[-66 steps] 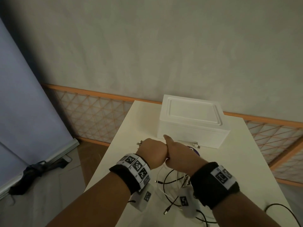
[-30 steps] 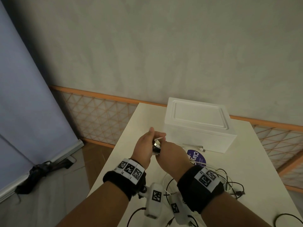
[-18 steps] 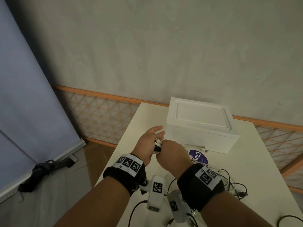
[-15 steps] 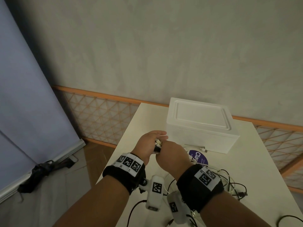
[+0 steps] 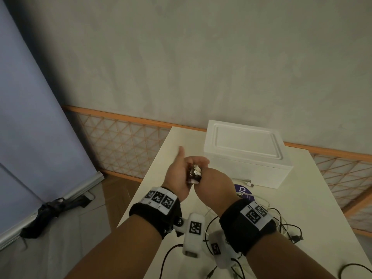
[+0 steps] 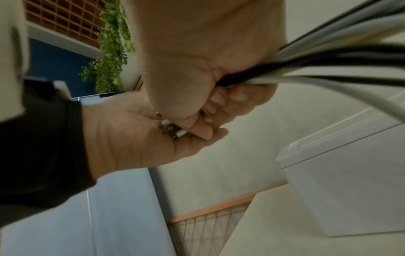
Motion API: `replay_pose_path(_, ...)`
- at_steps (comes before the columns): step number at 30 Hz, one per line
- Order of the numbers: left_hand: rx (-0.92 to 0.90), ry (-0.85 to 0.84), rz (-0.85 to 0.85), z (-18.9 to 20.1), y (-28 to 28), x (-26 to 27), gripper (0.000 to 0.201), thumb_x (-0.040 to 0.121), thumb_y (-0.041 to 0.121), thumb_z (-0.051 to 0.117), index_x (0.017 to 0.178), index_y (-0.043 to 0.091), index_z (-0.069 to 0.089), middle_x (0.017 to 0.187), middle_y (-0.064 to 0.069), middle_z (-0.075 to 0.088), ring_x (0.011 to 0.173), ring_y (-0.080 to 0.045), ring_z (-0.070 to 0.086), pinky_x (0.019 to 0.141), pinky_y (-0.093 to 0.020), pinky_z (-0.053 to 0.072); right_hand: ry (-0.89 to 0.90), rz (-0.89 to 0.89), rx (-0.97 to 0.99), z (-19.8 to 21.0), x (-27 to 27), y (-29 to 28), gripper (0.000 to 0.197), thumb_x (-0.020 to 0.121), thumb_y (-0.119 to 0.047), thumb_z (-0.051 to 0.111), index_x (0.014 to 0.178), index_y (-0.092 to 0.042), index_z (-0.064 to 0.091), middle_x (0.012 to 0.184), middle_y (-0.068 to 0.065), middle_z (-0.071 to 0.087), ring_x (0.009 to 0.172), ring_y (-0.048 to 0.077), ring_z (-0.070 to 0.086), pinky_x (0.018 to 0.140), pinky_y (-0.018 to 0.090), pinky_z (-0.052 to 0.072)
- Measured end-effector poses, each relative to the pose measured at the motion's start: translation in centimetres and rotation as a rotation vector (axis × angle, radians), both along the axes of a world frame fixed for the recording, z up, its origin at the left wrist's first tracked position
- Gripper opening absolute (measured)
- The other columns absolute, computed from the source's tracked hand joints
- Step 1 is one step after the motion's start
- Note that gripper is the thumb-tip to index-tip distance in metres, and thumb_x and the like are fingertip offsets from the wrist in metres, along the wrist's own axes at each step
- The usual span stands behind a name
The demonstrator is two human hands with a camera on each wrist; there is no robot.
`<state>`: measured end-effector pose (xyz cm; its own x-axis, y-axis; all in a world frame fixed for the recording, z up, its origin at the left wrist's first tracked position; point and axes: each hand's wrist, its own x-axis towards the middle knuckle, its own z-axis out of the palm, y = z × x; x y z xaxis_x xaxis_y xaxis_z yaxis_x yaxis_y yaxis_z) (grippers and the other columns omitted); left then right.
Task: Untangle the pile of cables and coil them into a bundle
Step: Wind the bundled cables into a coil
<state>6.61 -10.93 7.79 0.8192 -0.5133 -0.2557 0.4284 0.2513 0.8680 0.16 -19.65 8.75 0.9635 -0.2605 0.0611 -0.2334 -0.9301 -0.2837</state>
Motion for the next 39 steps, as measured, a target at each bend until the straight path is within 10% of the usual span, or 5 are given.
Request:
replay_pose_path(4,-0.233,0.190,0.086,-0.5,0.9,0.6,0.073,0.094,0.065,0.024,0.120,0.007,0.060,0.124,-0.015,0.064,0.118,-0.028,0.057,0.101,-0.043,0.042,0.006,-0.011,0.000,-0.1,0.0,0.0,0.016,0.088,-0.023,0.044,0.094,-0.013,0.055,0.091,0.005,0.065,0.082,0.025,0.062,0.068,0.033,0.047)
replay_pose_path(11,0.388,-0.346,0.026,0.5,-0.5,-0.6,0.021,0.092,0.029,0.052,0.096,0.021,0.071,0.106,0.004,0.069,0.100,-0.016,0.060,0.090,-0.034,0.047,0.084,0.153,-0.247,-0.6,0.6,0.4,0.024,0.092,-0.013,0.038,0.107,-0.009,0.056,0.104,0.006,0.062,0.091,0.023,0.063,0.064,0.029,0.040)
replay_pose_path(17,0.369,-0.128,0.088,0.4,-0.9,-0.9,0.034,0.093,0.040,0.047,0.083,0.010,0.060,0.081,-0.006,0.062,0.076,-0.021,0.059,0.069,-0.034,0.049,0.070,0.064,-0.157,0.4,0.6,0.1,0.021,0.093,-0.015,0.044,0.111,-0.011,0.052,0.102,0.003,0.063,0.087,0.022,0.064,0.066,0.029,0.044)
replay_pose_path(30,0.672,-0.517,0.199,-1.3,-1.1,-0.3,0.025,0.087,0.010,0.046,0.062,0.003,0.044,0.056,-0.005,0.039,0.057,-0.019,0.034,0.056,-0.032,0.029,0.126,0.116,-0.083,-1.1,0.9,0.3,0.007,0.085,-0.011,0.048,0.087,-0.014,0.054,0.083,0.001,0.054,0.082,0.022,0.061,0.060,0.027,0.038)
replay_pose_path(39,0.541,-0.207,0.195,-2.4,1.8,2.0,0.017,0.084,0.012,0.045,0.069,0.006,0.051,0.053,-0.007,0.041,0.046,-0.021,0.035,0.047,-0.026,0.026,0.259,0.301,0.348,-0.6,-3.0,-5.5,0.035,0.089,-0.047,0.058,0.085,-0.012,0.057,0.068,-0.006,0.056,0.056,0.001,0.052,0.055,0.014,0.041)
